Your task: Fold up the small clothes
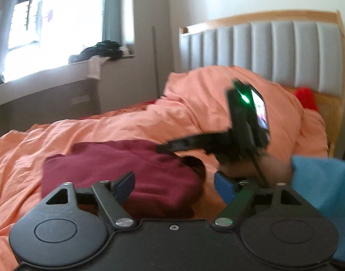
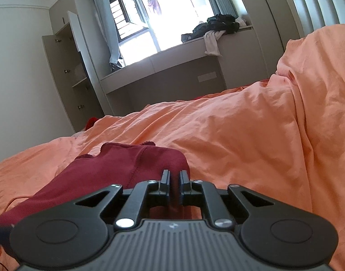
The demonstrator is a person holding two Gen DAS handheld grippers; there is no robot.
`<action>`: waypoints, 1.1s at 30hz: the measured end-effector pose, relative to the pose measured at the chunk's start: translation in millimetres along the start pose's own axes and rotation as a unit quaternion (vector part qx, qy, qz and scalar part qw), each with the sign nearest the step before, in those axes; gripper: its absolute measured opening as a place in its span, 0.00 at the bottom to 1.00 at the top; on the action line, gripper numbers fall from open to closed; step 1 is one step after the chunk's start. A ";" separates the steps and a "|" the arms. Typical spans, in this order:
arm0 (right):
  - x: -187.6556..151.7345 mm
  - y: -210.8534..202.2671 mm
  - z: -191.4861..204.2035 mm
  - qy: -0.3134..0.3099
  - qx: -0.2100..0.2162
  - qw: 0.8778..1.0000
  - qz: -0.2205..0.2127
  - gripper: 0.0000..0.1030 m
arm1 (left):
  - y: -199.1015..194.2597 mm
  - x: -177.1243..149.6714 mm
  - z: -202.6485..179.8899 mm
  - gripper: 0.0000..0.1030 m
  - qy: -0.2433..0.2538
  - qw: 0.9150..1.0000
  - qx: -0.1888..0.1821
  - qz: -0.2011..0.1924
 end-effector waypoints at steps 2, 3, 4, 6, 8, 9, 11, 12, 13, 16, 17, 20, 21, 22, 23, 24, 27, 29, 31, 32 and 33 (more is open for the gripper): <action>0.4 0.6 -1.6 0.002 -0.003 1.000 0.001 0.14 | -5.7 4.6 17.1 0.86 -0.026 1.000 0.016 -0.003; 0.2 0.3 -2.6 0.004 -0.004 1.000 0.001 0.16 | -8.5 4.3 25.4 0.90 -0.036 0.999 0.026 -0.005; 0.1 -0.1 -4.0 0.006 -0.005 1.000 0.001 0.19 | -11.0 4.6 35.5 0.94 -0.047 0.998 0.041 -0.006; 0.1 -0.7 -5.0 0.009 -0.007 1.000 0.002 0.25 | -15.2 1.3 51.5 0.97 -0.057 0.996 0.067 -0.007; 0.4 -1.7 -6.3 0.012 -0.007 1.000 0.001 0.33 | -17.6 -3.8 68.0 0.98 -0.064 0.994 0.093 0.001; 0.6 -2.3 -6.8 0.016 -0.006 1.000 0.002 0.46 | -17.8 -6.9 76.0 0.99 -0.069 0.992 0.103 0.005; 0.9 -4.6 -8.7 0.027 -0.001 1.000 0.002 0.65 | -18.9 -14.3 91.6 0.99 -0.086 0.989 0.116 0.014; 1.1 -5.7 -9.6 0.033 0.003 0.999 0.002 0.72 | -18.6 -18.2 98.9 0.99 -0.097 0.988 0.119 0.019; 1.3 -6.6 -9.5 0.037 0.007 0.999 0.002 0.76 | -18.3 -22.3 106.0 0.99 -0.110 0.986 0.120 0.023; 1.1 -9.3 -8.8 0.048 0.018 0.999 0.002 0.93 | -15.0 -37.3 126.5 0.99 -0.154 0.980 0.118 0.039; 0.2 -10.1 -7.8 0.052 0.023 0.998 0.003 0.94 | -14.8 -44.8 131.0 0.99 -0.166 0.978 0.117 0.046; -5.6 -11.1 -4.9 0.064 0.033 0.997 0.015 1.00 | -10.6 -64.4 138.2 0.99 -0.194 0.974 0.101 0.063; -9.0 -10.6 -4.1 0.066 0.033 0.997 0.022 1.00 | -9.7 -69.2 138.8 0.99 -0.199 0.973 0.096 0.064; -12.9 -9.9 -2.9 0.066 0.031 0.997 0.029 1.00 | -9.6 -73.5 138.4 0.99 -0.201 0.973 0.093 0.065; -18.0 -9.2 -2.3 0.065 0.028 0.997 0.038 1.00 | -9.2 -77.5 137.0 0.99 -0.201 0.973 0.090 0.066; -23.1 -8.5 -1.8 0.062 0.024 0.997 0.046 1.00 | -8.8 -81.3 136.4 0.99 -0.198 0.974 0.089 0.068; -39.1 -5.9 -1.9 0.047 0.007 0.997 0.067 1.00 | -4.8 -94.8 131.4 1.00 -0.191 0.975 0.083 0.078; -43.8 -6.8 -2.9 0.048 0.005 0.997 0.064 1.00 | -4.0 -105.1 128.5 1.00 -0.191 0.975 0.082 0.078; -46.3 -7.2 -4.4 0.050 0.006 0.997 0.063 1.00 | -3.4 -111.0 126.1 1.00 -0.190 0.975 0.083 0.077; -47.2 -7.8 -4.8 0.048 0.005 0.997 0.062 1.00 | -3.1 -112.5 125.9 1.00 -0.189 0.975 0.084 0.075; -47.6 -8.0 -5.0 0.046 0.004 0.997 0.061 1.00 | -3.0 -113.7 125.3 1.00 -0.187 0.976 0.086 0.073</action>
Point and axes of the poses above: each gripper's, at about its wrist camera, not at the fingertips, and y roughly the way its jaws point, z to its left, x to its top, the point moved 8 cm from there along y, roughly the way its jaws point, and after that the axes turned 15 degrees about y, right-handed, at the moved point
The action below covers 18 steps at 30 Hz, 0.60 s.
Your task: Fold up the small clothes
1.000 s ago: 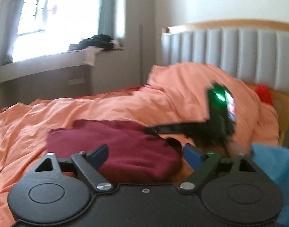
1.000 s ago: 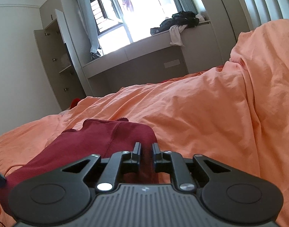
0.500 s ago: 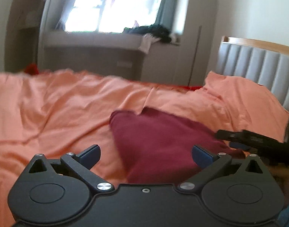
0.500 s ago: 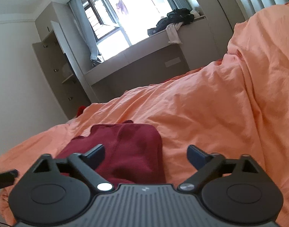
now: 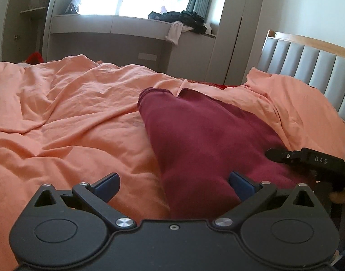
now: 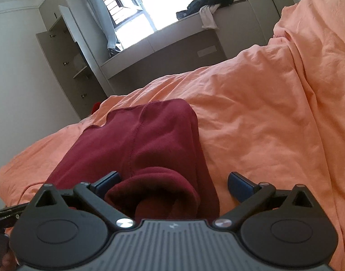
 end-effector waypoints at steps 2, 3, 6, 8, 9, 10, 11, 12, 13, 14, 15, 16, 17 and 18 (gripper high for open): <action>-1.8 -0.5 0.5 -0.004 -0.004 1.000 -0.007 1.00 | 0.3 -1.0 -1.5 1.00 0.006 1.000 0.005 -0.005; -3.0 -0.4 1.0 -0.006 -0.008 1.000 -0.013 1.00 | 0.2 -1.3 -2.3 1.00 0.009 1.000 0.008 -0.007; -7.3 0.2 2.2 -0.010 -0.018 0.999 -0.032 1.00 | -0.8 -0.5 -4.1 1.00 0.014 1.000 0.012 -0.013; -8.9 -0.4 3.0 -0.010 -0.023 0.999 -0.044 1.00 | -0.9 -1.2 -3.7 1.00 0.013 1.000 0.011 -0.014; -9.2 -0.7 3.2 -0.011 -0.024 0.998 -0.048 1.00 | -0.8 -1.5 -3.7 1.00 0.010 1.000 0.011 -0.013; -9.5 -1.1 3.2 -0.010 -0.024 0.998 -0.050 1.00 | -0.9 -1.7 -4.1 1.00 0.007 1.000 0.010 -0.013; -9.0 -1.4 2.3 -0.006 -0.023 0.998 -0.050 1.00 | -0.7 -2.0 -3.5 1.00 0.006 1.000 0.009 -0.013; -8.1 -1.2 1.3 -0.001 -0.020 0.999 -0.048 1.00 | -0.8 -2.1 -3.3 1.00 0.005 1.000 0.009 -0.013; -7.2 -0.5 0.0 0.006 -0.017 0.999 -0.044 1.00 | -0.8 -2.0 -3.3 1.00 0.006 1.000 0.009 -0.013; -6.0 0.0 -1.4 0.014 -0.014 0.999 -0.041 1.00 | -0.6 -1.8 -3.4 1.00 0.007 1.000 0.009 -0.013; -4.6 0.1 -3.0 0.021 -0.011 0.999 -0.038 1.00 | -0.2 -1.0 -3.8 1.00 0.012 1.000 0.009 -0.012; -3.1 0.3 -4.5 0.031 -0.007 0.999 -0.035 1.00 | 0.0 0.7 -4.6 1.00 0.021 1.000 0.008 -0.011; -1.1 0.5 -6.5 0.044 -0.003 0.999 -0.031 1.00 | 0.0 3.5 -5.4 1.00 0.030 0.999 0.007 -0.010; 1.5 0.4 -8.3 0.057 0.000 0.998 -0.028 1.00 | -0.1 6.7 -6.2 1.00 0.041 0.999 0.005 -0.009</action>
Point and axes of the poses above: each gripper's, at about its wrist camera, not at the fingertips, and y roughly the way its jaws point, z to its left, x to its top, the point moved 8 cm from there along y, roughly the way its jaws point, and after that the axes turned 15 degrees about y, right-handed, at the moved point
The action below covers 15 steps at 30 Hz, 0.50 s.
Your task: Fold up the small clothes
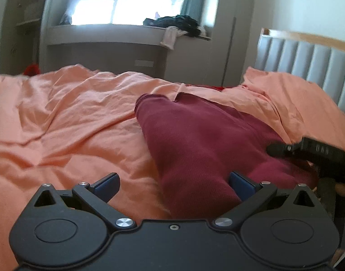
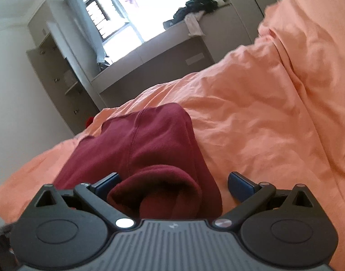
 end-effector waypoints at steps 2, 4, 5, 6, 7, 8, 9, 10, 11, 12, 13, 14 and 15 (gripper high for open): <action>4.3 -0.5 -3.3 0.027 0.005 1.000 0.003 1.00 | -0.7 7.7 -1.2 1.00 0.019 1.000 -0.006 0.000; 8.1 -0.6 -5.1 0.047 0.007 0.999 0.003 1.00 | -1.0 14.4 -2.0 1.00 0.025 1.000 -0.016 -0.004; 8.8 -0.3 -5.0 0.050 0.007 0.999 0.003 1.00 | -0.5 16.8 -2.3 1.00 0.024 0.999 -0.023 -0.007; 9.5 0.3 -4.4 0.050 0.006 0.999 0.002 1.00 | 0.4 18.6 -2.8 1.00 0.022 0.999 -0.033 -0.009; 10.0 1.5 -3.6 0.047 0.004 0.999 0.002 1.00 | 1.9 19.5 -3.3 1.00 0.017 0.999 -0.042 -0.010; 10.2 3.2 -3.2 0.042 0.001 0.999 0.002 1.00 | 3.5 19.5 -3.8 1.00 0.010 0.999 -0.049 -0.010; 9.8 5.3 -3.3 0.037 -0.003 0.999 0.002 1.00 | 5.4 18.1 -4.0 1.00 0.002 0.998 -0.055 -0.010; 8.5 7.5 -3.2 0.031 -0.006 0.999 0.002 1.00 | 7.6 15.5 -3.8 1.00 -0.008 0.998 -0.059 -0.010; 6.5 10.1 -2.9 0.025 -0.010 1.000 0.001 1.00 | 10.0 12.3 -3.3 1.00 -0.017 0.998 -0.061 -0.010; 5.1 11.9 -3.4 0.020 -0.012 1.000 -0.001 1.00 | 12.8 7.2 -2.1 1.00 -0.029 0.998 -0.063 -0.008; 3.7 13.3 -4.0 0.016 -0.013 1.000 -0.005 1.00 | 15.2 1.5 -0.4 1.00 -0.047 0.997 -0.069 -0.005; 2.3 13.0 -4.4 0.015 -0.012 1.000 -0.009 1.00 | 16.9 -1.8 1.0 1.00 -0.063 0.995 -0.075 -0.003; 0.9 12.4 -4.9 0.014 -0.011 1.000 -0.014 1.00 | 17.5 -5.1 2.9 1.00 -0.077 0.994 -0.081 -0.003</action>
Point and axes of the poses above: each gripper's, at about its wrist camera, not at the fingertips, and y roughly the way its jaws point, z to its left, x to its top, the point moved 8 cm from there along y, roughly the way its jaws point, and after that the axes turned 15 degrees about y, right-handed, at the moved point
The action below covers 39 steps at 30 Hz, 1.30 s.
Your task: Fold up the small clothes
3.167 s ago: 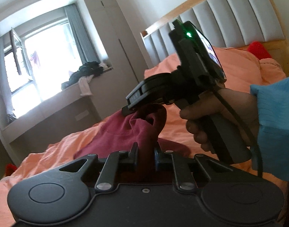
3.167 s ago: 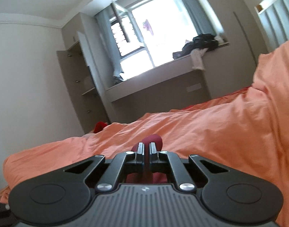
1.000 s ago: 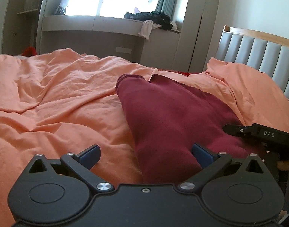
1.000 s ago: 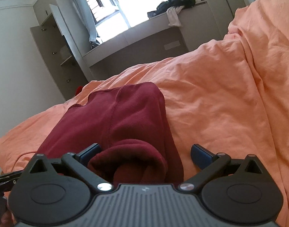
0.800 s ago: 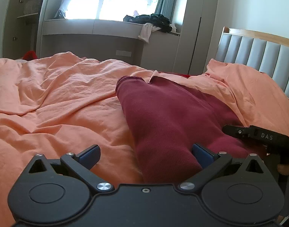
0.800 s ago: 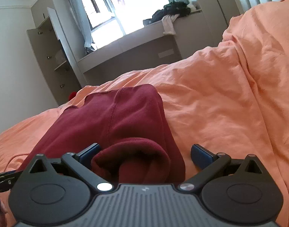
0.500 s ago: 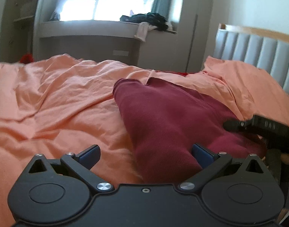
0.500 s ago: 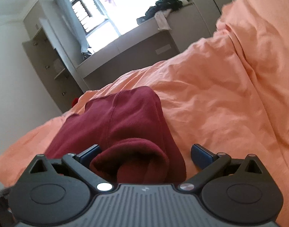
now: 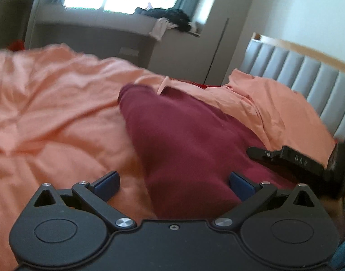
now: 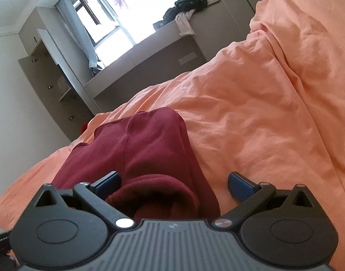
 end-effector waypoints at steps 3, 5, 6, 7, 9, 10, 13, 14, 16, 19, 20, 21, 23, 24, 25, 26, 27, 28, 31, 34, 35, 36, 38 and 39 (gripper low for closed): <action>-5.3 -2.4 -0.2 -0.003 0.001 1.000 -0.018 1.00 | -0.7 -1.8 1.5 1.00 0.001 1.000 -0.007 -0.003; -7.8 -3.9 0.7 -0.004 -0.003 1.000 -0.029 1.00 | -1.0 -2.7 1.4 1.00 0.003 1.000 -0.005 -0.006; -8.2 -4.1 0.7 -0.005 -0.004 0.999 -0.032 1.00 | -0.8 -3.2 0.9 1.00 0.005 1.000 -0.004 -0.008; -8.7 -3.7 1.2 -0.006 -0.006 0.999 -0.035 1.00 | -0.7 -3.4 0.6 1.00 0.007 1.000 -0.002 -0.009; -8.5 -2.7 0.7 -0.006 -0.008 0.999 -0.036 1.00 | -0.9 -3.8 0.4 1.00 0.012 1.000 -0.001 -0.011; -8.3 -2.5 0.5 -0.005 -0.008 0.999 -0.036 1.00 | -0.9 -3.5 0.2 1.00 0.013 1.000 -0.001 -0.012; -7.3 -2.1 -0.3 -0.005 -0.008 0.999 -0.036 1.00 | -0.7 -3.3 1.0 1.00 0.012 1.000 -0.002 -0.011; -7.2 -2.0 -0.2 -0.005 -0.007 0.999 -0.036 1.00 | -0.8 -3.5 1.2 1.00 0.012 1.000 -0.002 -0.012; -7.4 -2.1 0.0 -0.005 -0.008 0.999 -0.036 1.00 | -1.1 -3.5 1.3 1.00 0.012 1.000 -0.001 -0.012; -7.1 -1.9 -0.4 -0.004 -0.008 0.999 -0.037 1.00 | -1.2 -3.5 1.4 1.00 0.012 1.000 -0.002 -0.012; -7.0 -2.3 -0.7 -0.004 -0.009 0.999 -0.037 1.00 | -1.4 -3.4 1.8 1.00 0.012 1.000 -0.002 -0.013; -6.9 -2.1 -0.5 -0.004 -0.009 0.999 -0.037 1.00 | -1.1 -3.2 2.0 1.00 0.012 1.000 -0.002 -0.014; -7.0 -2.6 -1.0 -0.004 -0.009 0.999 -0.037 1.00 | -1.1 -3.2 2.4 1.00 0.011 1.000 -0.001 -0.015; -7.0 -2.6 -1.0 -0.004 -0.009 0.999 -0.037 1.00 | -0.9 -3.4 2.6 1.00 0.012 1.000 -0.001 -0.016; -6.9 -2.5 -1.0 -0.004 -0.009 0.999 -0.037 1.00 | -0.5 -3.1 2.8 1.00 0.012 1.000 0.000 -0.016; -6.8 -2.4 -0.9 -0.004 -0.009 0.999 -0.037 1.00 | -0.9 -3.8 2.6 1.00 0.012 1.000 0.000 -0.017; -6.7 -2.3 -0.9 -0.004 -0.009 0.999 -0.037 1.00 | -1.1 -4.2 2.5 1.00 0.013 1.000 0.001 -0.017; -7.1 -3.0 -1.3 -0.004 -0.009 0.999 -0.036 1.00 | -1.4 -4.9 2.3 1.00 0.013 1.000 0.000 -0.018; -7.4 -3.3 -1.4 -0.003 -0.009 0.999 -0.036 1.00 | -1.5 -4.7 2.3 1.00 0.011 1.000 -0.001 -0.020; -7.3 -3.2 -1.6 -0.003 -0.009 0.999 -0.035 1.00 | -4.8 -3.4 1.1 1.00 0.006 1.000 -0.005 -0.029; -7.2 -3.3 -1.5 -0.003 -0.010 0.999 -0.034 1.00 | -8.0 -1.7 1.3 1.00 0.002 0.999 -0.007 -0.037; -7.0 -3.2 -1.7 -0.003 -0.012 0.999 -0.034 1.00 | -12.1 0.8 1.2 1.00 -0.003 0.999 -0.011 -0.050; -5.7 -3.5 -1.0 -0.003 -0.013 0.999 -0.030 1.00 | -21.1 6.5 -3.5 1.00 0.006 0.996 -0.028 -0.082; -4.6 -3.3 -0.3 -0.002 -0.013 1.000 -0.026 1.00 | -23.3 9.1 -8.0 1.00 0.019 0.995 -0.036 -0.089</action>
Point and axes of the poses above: each gripper's, at about its wrist camera, not at the fingertips, and y roughly the way its jaws point, z to its left, x to its top, the point moved 8 cm from there along y, roughly the way its jaws point, and after that the axes turned 15 degrees about y, right-handed, at the moved point
